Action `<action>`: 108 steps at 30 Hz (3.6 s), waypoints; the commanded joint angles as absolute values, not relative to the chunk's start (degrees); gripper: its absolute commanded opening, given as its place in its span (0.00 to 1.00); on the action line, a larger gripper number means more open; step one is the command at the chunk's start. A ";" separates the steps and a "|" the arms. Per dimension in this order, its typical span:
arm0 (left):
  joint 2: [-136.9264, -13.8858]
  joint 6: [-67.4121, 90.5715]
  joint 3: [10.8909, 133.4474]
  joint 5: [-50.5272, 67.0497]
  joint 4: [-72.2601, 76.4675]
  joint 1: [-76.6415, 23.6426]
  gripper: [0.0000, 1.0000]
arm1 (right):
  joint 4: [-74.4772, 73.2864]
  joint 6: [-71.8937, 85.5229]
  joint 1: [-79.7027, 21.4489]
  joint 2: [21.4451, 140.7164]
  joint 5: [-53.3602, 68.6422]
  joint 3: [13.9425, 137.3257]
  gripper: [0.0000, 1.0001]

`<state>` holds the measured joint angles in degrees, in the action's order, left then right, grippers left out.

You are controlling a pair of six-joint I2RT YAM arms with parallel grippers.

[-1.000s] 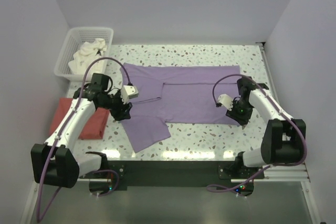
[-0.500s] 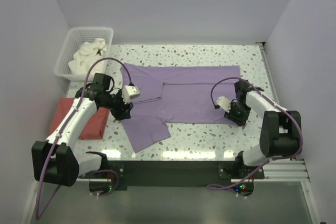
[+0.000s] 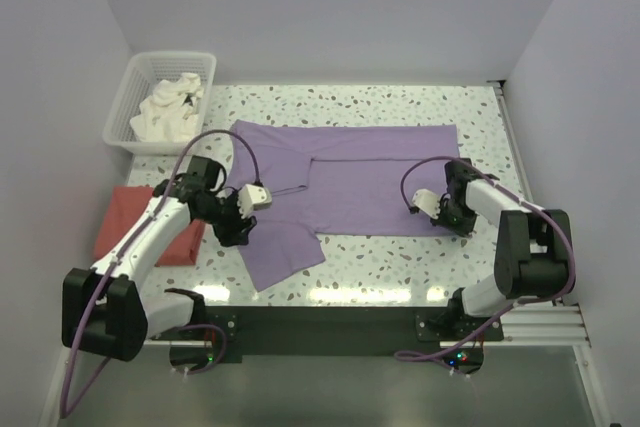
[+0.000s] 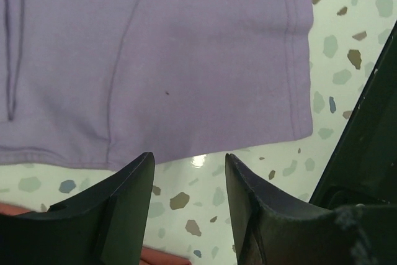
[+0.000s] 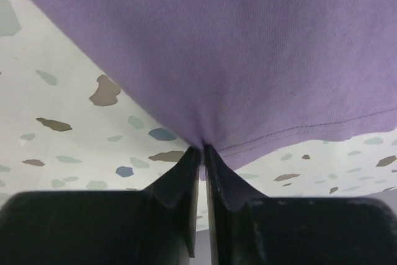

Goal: Fold and stack the t-shirts
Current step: Fold the tshirt

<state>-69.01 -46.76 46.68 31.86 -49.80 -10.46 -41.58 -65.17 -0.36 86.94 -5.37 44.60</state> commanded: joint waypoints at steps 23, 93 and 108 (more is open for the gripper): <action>-76.55 -43.59 33.14 12.93 -31.64 -26.10 0.43 | -43.33 -62.58 -0.09 87.37 -2.02 50.10 0.00; -120.59 -52.82 109.34 17.76 -58.63 -10.81 0.00 | -57.39 -69.79 0.44 119.62 -9.58 98.61 0.00; -120.41 -51.15 106.79 17.40 -55.73 -10.46 0.00 | -56.60 -70.05 -0.97 122.52 -10.20 100.99 0.00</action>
